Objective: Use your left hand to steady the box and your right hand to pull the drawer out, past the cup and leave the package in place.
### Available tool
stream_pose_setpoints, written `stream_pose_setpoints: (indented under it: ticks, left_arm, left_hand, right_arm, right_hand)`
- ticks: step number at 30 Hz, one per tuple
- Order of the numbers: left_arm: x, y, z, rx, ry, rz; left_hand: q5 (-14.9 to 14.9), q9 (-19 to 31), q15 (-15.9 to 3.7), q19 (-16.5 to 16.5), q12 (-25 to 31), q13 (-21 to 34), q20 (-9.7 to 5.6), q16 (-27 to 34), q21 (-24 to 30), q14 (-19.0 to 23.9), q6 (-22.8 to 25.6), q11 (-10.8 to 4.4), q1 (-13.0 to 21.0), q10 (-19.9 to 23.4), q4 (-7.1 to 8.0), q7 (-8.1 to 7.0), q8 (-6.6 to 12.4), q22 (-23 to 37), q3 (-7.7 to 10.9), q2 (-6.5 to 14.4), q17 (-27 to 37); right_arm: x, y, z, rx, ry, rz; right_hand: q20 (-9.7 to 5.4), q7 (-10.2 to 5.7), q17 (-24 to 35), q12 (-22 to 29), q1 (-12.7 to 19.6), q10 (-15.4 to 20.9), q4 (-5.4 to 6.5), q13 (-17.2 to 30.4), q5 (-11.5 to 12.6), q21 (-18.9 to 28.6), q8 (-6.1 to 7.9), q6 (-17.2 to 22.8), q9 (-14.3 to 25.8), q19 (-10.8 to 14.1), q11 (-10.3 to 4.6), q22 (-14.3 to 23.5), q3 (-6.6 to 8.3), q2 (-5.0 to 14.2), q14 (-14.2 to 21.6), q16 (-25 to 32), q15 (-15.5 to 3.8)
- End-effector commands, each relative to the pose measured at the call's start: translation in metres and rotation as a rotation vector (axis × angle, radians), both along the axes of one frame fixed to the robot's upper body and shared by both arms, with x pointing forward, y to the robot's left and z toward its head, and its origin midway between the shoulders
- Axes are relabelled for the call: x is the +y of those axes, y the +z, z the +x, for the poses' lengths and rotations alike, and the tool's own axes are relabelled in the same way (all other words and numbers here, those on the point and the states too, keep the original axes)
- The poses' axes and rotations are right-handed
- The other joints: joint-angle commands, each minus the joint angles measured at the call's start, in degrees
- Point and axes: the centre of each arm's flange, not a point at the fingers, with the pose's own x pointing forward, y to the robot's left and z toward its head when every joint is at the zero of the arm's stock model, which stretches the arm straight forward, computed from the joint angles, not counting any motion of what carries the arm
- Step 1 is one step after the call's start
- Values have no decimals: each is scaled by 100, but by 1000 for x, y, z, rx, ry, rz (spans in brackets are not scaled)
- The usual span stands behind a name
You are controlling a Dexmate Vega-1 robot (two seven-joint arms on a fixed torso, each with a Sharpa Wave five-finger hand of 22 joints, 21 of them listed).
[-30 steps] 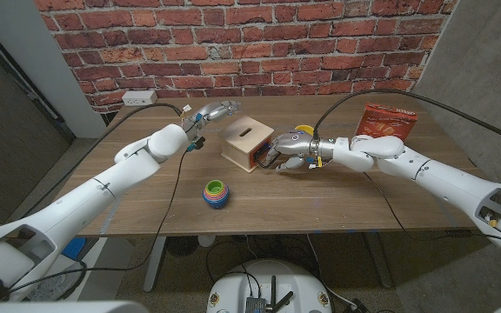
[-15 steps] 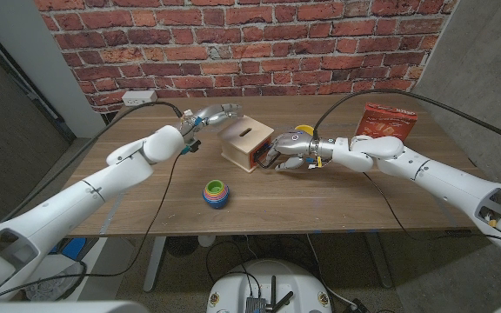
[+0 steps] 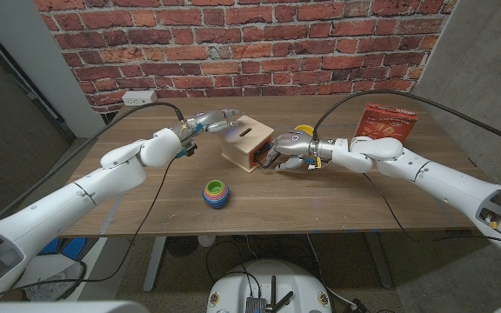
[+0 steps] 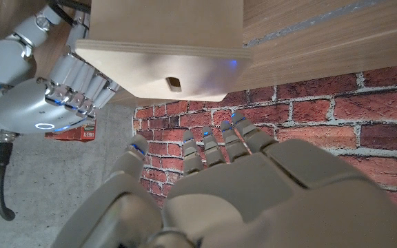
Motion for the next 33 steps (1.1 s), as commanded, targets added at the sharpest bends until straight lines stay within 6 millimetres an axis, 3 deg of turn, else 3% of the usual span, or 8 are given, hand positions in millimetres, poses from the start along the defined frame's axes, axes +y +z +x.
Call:
stream_pose_setpoints:
  ticks: [1,5,10,21,33]
  left_arm:
    - [7,-11,-7,-41,52,130]
    - [8,-13,-8,-68,70,164]
    - [10,-14,-7,-70,80,205]
    - [16,-12,-4,-74,101,241]
    - [23,-13,1,-52,104,272]
  left_hand:
    - [35,27,-671,-142,-36,14,-885,-18,0,-142,-32,-29,-88,-101,129,-185,-2,35,-45,231,25]
    - [35,26,-728,-256,-45,12,-918,-22,2,-267,-39,-87,-126,-180,242,-209,9,37,-121,191,31]
    - [45,19,-748,-492,-55,7,-942,-13,-13,-421,-214,-110,-137,-345,422,-96,-26,40,-233,152,31]
    - [62,11,-800,-802,-36,5,-963,5,-17,-534,-107,-169,-160,-413,707,104,31,46,-390,138,30]
    - [74,6,-831,-902,-27,2,-979,14,10,-569,-143,-179,-143,-448,846,178,16,47,-463,137,21]
  right_arm:
    - [0,0,0,-13,0,-2]
    - [0,-1,0,-18,-3,1]
    - [0,-1,0,-25,-12,1]
    - [2,-1,0,-29,-23,4]
    - [5,-2,-1,-35,-21,6]
  right_hand:
    - [-604,-12,19,9,94,52,-32,23,25,-5,-19,32,13,60,1,7,15,-10,51,17,-939]
    - [-607,-4,15,-1,103,53,-31,20,24,-6,-20,37,13,61,2,7,19,-16,50,1,-940]
    - [-607,-2,-5,-15,87,57,-17,18,22,-8,-26,42,14,62,4,8,21,-31,23,-52,-930]
    - [-616,9,-19,-44,59,54,8,9,18,-15,-38,42,15,49,2,7,22,-31,20,-103,-925]
    - [-626,6,1,-53,98,108,-6,8,17,-15,-6,166,14,52,0,7,29,-22,71,-108,-939]
